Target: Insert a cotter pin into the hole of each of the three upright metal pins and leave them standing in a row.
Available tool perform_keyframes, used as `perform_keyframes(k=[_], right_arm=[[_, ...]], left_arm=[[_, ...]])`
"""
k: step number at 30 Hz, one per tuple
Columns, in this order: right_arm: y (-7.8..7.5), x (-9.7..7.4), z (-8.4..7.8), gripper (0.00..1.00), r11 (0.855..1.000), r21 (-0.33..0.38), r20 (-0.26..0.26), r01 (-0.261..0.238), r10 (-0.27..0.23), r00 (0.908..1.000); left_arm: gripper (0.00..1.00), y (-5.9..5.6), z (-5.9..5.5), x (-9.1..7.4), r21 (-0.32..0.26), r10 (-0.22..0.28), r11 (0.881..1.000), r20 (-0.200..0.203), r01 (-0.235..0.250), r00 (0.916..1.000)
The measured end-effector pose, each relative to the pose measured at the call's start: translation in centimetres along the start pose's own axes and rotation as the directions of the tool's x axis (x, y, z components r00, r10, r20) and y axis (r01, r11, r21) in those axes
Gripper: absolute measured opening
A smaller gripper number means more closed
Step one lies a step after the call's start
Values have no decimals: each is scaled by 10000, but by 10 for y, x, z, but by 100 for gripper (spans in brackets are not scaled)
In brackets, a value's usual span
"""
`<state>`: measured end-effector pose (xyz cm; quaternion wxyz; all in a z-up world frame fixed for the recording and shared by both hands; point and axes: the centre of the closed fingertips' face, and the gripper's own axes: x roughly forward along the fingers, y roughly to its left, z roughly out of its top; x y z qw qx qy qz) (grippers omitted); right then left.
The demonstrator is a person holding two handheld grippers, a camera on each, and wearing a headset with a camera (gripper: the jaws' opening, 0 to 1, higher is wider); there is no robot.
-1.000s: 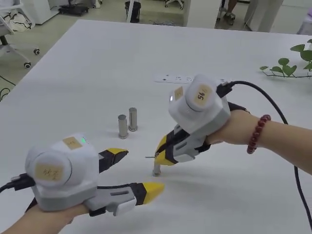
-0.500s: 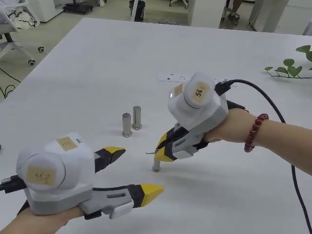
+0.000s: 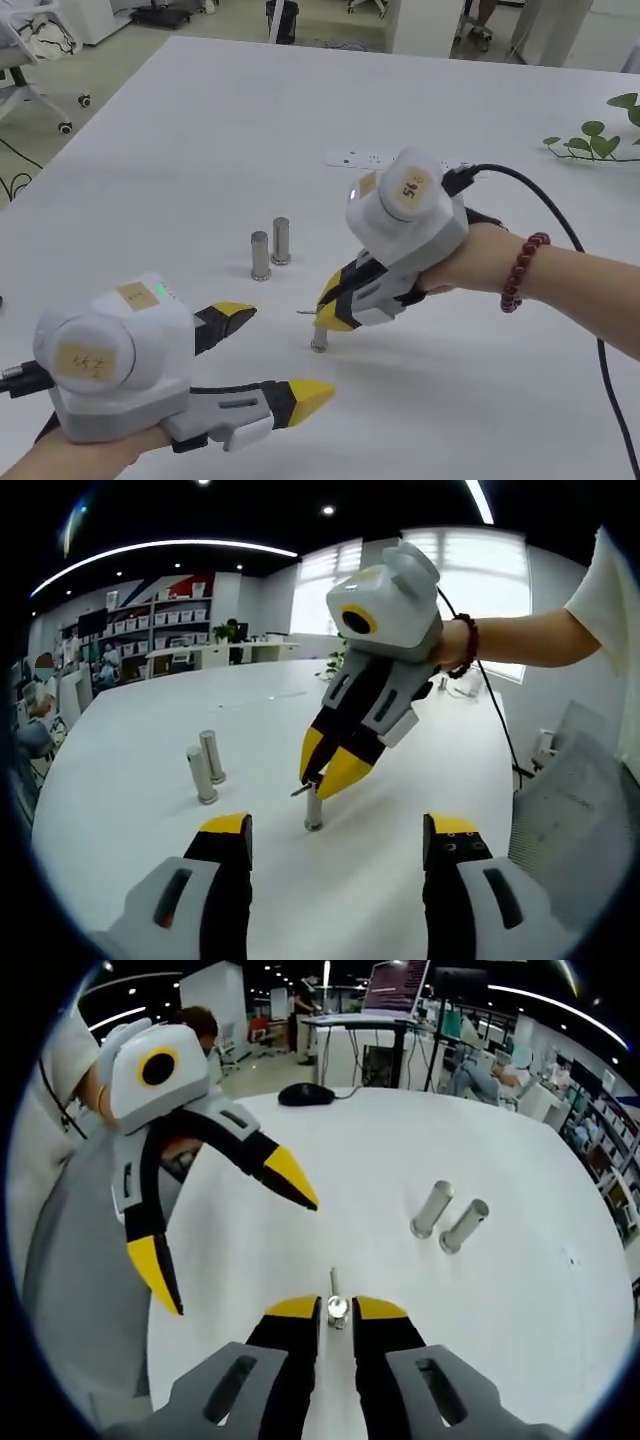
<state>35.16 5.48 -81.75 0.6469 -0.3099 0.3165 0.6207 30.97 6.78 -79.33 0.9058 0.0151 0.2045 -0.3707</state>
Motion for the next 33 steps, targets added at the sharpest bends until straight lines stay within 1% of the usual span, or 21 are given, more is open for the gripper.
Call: perform_keyframes(k=[3,6,9,11,13,15,20,25,26,29,30,31,33], right_arm=[[0,0,0,16,10000,-29,39,-3,3,10000],[1,-2,2,18,9999,88,175,-65,63,9998],[3,-4,7,20,9992,360,497,-184,166,9986],[1,-6,11,21,9988,449,683,-169,138,9976],[-1,-7,17,22,9975,689,964,-152,85,9953],[-5,-9,26,24,9970,775,1390,-40,-68,9903],[-15,-8,36,25,9967,741,1626,341,-458,9856],[-28,-3,46,27,9935,866,1955,742,-899,9766],[-32,-2,48,27,9922,896,2043,866,-1035,9734],[-39,2,53,27,9905,845,2162,1083,-1243,9684],[-42,3,55,28,9898,847,2177,1147,-1307,9672],[-45,4,57,28,9893,796,2276,1224,-1375,9640],[-49,5,60,28,9888,793,2344,1268,-1421,9617]], left_arm=[[69,0,0,0,19,15,10000,-22,-15,10000],[69,1,0,-1,-1,38,10000,-8,-38,10000],[70,1,0,-2,-26,65,10000,-17,-65,10000],[71,1,1,-2,-34,65,10000,0,-65,10000],[72,2,1,-3,-33,87,10000,31,-87,10000],[73,2,2,-4,-63,112,9999,62,-112,9999],[77,2,2,-6,53,174,9998,79,-175,9998],[81,3,2,-10,-17,221,9998,134,-221,9997],[81,4,2,-11,-53,253,9997,147,-252,9996],[83,5,4,-13,-87,286,9996,219,-284,9994],[84,5,5,-13,-55,282,9996,252,-281,9993],[85,4,6,-14,76,291,9995,278,-293,9992],[86,3,7,-16,185,281,9994,292,-286,9992]])
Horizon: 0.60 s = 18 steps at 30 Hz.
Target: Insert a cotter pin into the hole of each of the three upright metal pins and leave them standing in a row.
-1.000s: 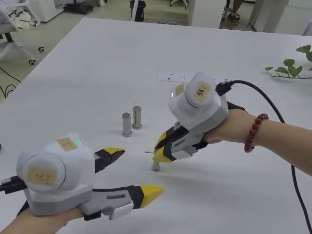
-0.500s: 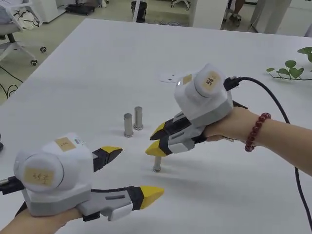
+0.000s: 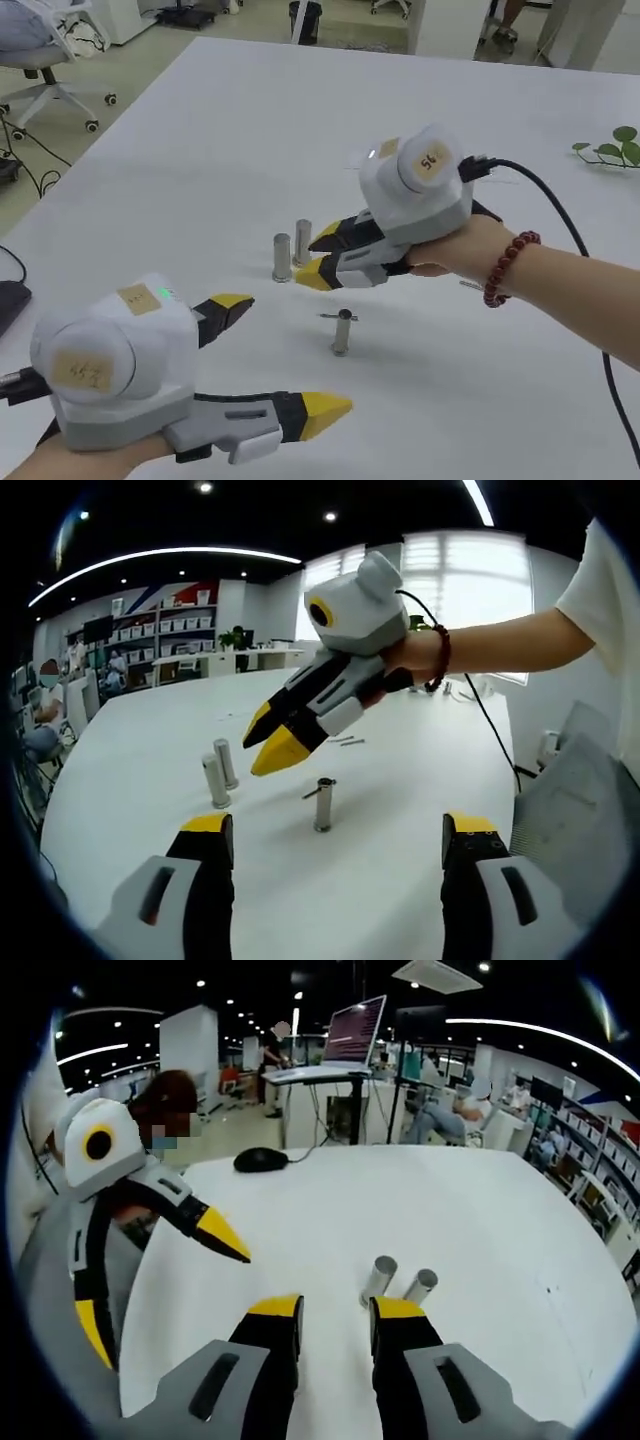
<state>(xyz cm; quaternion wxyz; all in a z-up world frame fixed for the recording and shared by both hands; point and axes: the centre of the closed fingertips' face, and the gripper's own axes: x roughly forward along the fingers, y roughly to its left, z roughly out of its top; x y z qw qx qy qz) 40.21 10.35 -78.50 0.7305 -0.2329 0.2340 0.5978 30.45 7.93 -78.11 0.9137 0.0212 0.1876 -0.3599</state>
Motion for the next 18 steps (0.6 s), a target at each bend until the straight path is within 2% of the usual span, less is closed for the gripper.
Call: perform_keyframes(k=[5,12,18], right_arm=[[-13,9,3,28,9996,-28,214,282,-281,9994],[-25,24,7,28,9961,662,772,585,-635,9950],[-32,38,4,27,9944,727,725,773,-826,9939]], left_arm=[[89,0,2,-1,19,-12,10000,44,12,10000],[94,1,8,-1,-217,33,9998,305,-27,9995],[99,3,8,-3,-338,110,9994,328,-98,9994]])
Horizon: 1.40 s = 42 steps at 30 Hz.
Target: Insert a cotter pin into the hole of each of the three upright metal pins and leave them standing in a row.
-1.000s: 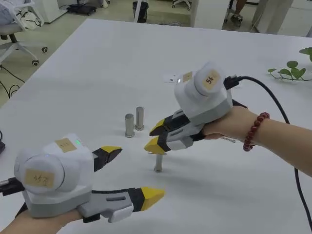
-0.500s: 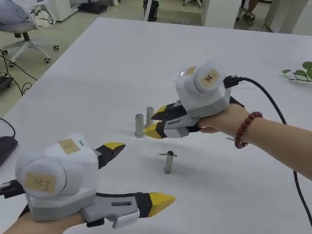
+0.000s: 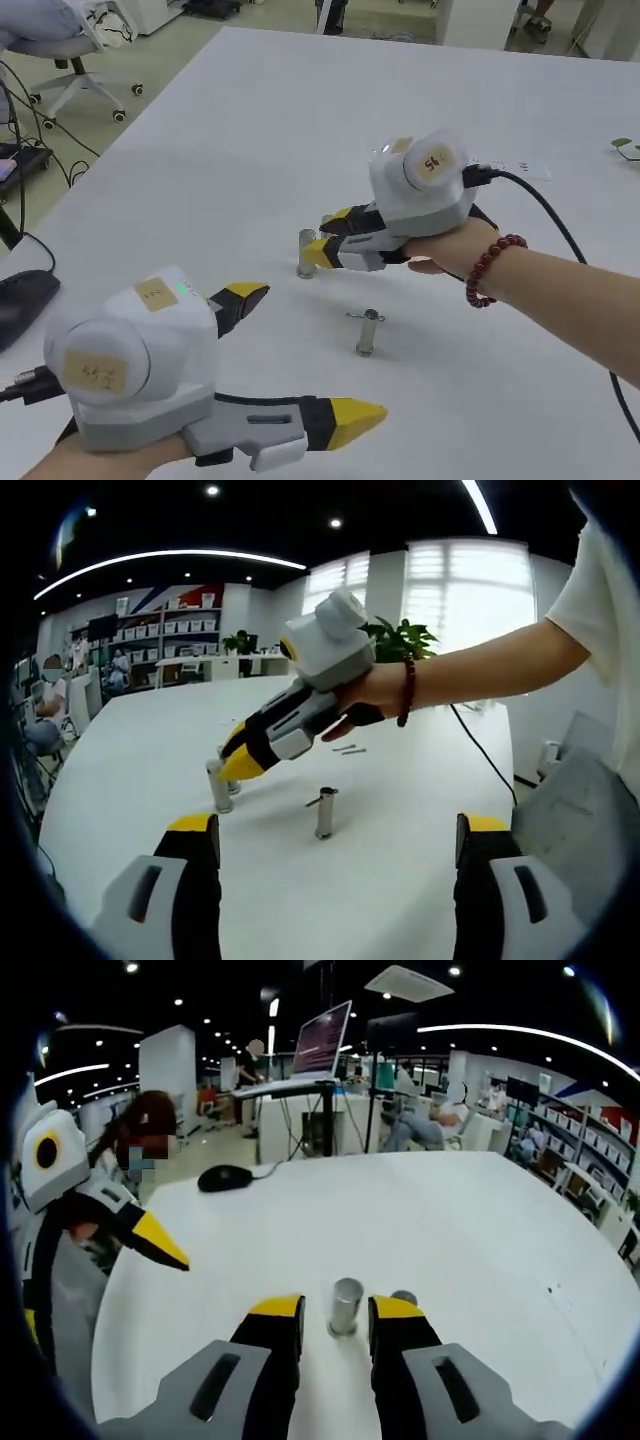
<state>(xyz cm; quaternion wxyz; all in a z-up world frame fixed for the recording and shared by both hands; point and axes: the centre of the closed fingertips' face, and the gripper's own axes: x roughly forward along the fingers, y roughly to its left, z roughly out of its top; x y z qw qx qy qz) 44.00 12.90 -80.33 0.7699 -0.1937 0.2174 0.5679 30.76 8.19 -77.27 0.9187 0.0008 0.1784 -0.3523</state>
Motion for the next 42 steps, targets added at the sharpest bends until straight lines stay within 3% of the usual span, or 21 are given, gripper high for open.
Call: perform_keyframes(k=[4,7,16,23,42], right_arm=[[-7,9,-3,27,9994,255,5,220,-220,9998],[-5,14,-5,26,9978,621,103,226,-233,9997],[-2,21,-6,24,9963,789,150,347,-360,9992],[-4,20,-8,15,9936,942,121,628,-643,9979],[1,13,-11,13,9888,1340,59,654,-668,9977]], left_arm=[[99,1,1,-1,-21,24,10000,-12,-24,10000],[99,2,1,-1,-11,85,10000,-33,-85,10000],[97,4,-3,-3,-91,169,9998,-120,-170,9998],[95,5,-6,-5,-150,234,9996,-170,-237,9996],[93,9,-8,-7,-263,369,9990,-221,-375,9991]])
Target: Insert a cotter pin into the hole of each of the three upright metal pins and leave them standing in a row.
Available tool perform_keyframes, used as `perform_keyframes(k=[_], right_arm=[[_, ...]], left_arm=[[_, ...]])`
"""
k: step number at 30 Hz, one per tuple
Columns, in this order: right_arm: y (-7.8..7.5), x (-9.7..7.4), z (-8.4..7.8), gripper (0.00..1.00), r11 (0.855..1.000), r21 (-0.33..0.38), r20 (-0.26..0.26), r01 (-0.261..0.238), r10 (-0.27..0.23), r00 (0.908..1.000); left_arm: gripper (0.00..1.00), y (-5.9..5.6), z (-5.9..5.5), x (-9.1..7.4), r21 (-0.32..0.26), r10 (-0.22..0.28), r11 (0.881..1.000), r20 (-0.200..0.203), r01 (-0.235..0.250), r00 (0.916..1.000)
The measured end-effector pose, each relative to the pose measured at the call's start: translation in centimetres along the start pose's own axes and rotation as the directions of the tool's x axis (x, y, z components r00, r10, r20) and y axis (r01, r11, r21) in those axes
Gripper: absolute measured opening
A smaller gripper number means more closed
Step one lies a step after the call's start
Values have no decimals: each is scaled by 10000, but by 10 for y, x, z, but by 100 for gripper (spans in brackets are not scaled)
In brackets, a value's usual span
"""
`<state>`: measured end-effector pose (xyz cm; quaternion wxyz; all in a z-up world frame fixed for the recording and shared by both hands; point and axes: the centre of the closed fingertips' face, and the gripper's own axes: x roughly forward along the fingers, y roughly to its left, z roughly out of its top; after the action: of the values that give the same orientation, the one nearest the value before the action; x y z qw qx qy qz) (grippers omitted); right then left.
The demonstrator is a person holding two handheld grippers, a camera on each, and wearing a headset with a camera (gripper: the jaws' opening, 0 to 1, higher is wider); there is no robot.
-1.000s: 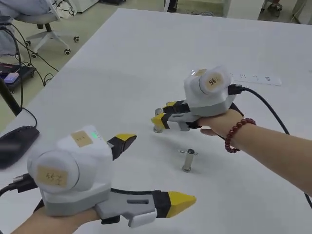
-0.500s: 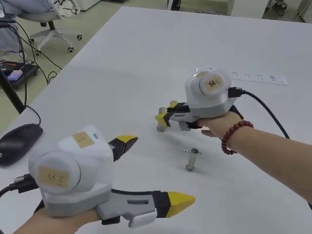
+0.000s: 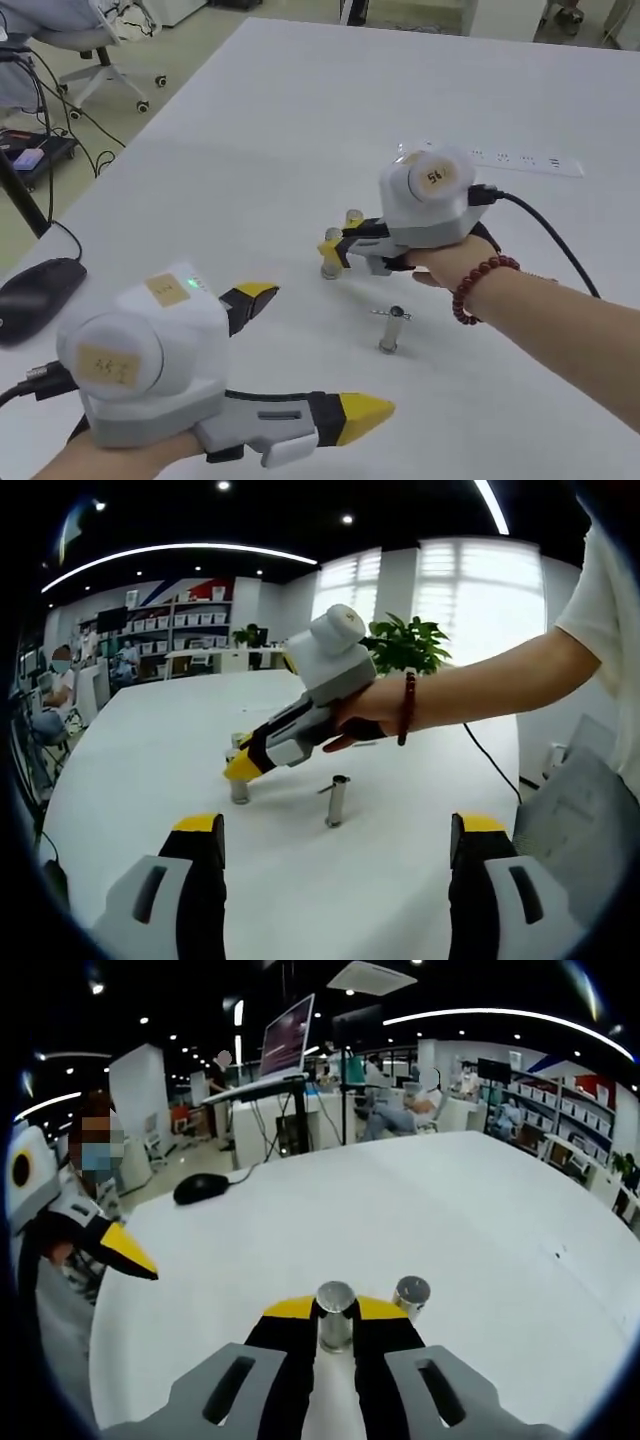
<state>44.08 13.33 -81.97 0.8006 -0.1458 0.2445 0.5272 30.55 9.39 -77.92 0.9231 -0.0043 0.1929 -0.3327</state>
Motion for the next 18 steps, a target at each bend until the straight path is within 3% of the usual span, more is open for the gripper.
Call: perform_keyframes(k=[18], right_arm=[[-11,-25,-13,13,9992,71,-171,392,-391,9991]], left_arm=[[91,-5,6,0,-165,-28,9999,184,31,9998]])
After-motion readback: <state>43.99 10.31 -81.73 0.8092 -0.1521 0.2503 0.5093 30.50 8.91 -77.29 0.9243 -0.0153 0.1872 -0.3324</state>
